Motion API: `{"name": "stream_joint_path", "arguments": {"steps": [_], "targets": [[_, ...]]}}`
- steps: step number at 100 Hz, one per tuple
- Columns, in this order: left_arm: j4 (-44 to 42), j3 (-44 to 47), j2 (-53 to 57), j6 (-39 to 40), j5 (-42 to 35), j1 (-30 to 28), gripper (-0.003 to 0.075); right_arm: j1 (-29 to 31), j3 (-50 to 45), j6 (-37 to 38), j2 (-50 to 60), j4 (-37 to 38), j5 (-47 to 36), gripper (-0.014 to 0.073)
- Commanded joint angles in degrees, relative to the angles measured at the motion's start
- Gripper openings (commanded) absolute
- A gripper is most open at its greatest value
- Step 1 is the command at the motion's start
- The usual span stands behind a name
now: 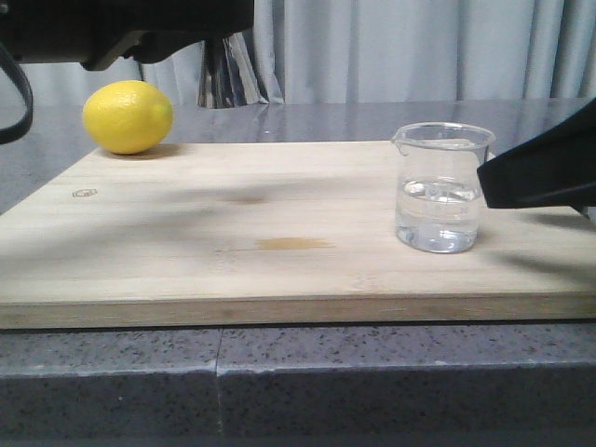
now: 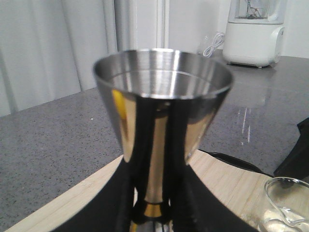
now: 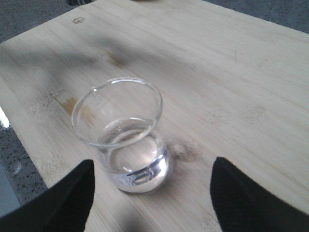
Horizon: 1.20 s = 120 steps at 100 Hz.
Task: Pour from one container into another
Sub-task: 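Reach the right gripper to the glass beaker and grasp it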
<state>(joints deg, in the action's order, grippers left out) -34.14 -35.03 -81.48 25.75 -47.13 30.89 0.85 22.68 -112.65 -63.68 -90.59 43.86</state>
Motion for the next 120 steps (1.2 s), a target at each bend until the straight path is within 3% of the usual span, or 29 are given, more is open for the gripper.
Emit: {"name": "stream_joint_path", "arguments": {"steps": [1, 32, 57, 120], "targets": [[1.7, -1.8, 2.1, 0.5, -4.3, -0.2, -0.0019, 0.1, 1.4, -3.0, -1.1, -4.1, 5.0, 0.0461], [1.6, -1.8, 2.1, 0.5, -4.3, -0.2, -0.0019, 0.1, 1.4, -9.6, -5.4, -8.4, 10.3, 0.0465], [1.6, -1.8, 2.1, 0.5, -4.3, -0.2, -0.0019, 0.1, 1.4, -14.1, -6.0, -11.6, 11.3, 0.0533], [0.9, -1.8, 2.1, 0.5, -4.3, -0.2, -0.0019, 0.1, 1.5, -18.2, -12.1, -13.9, 14.9, 0.0533]]}}
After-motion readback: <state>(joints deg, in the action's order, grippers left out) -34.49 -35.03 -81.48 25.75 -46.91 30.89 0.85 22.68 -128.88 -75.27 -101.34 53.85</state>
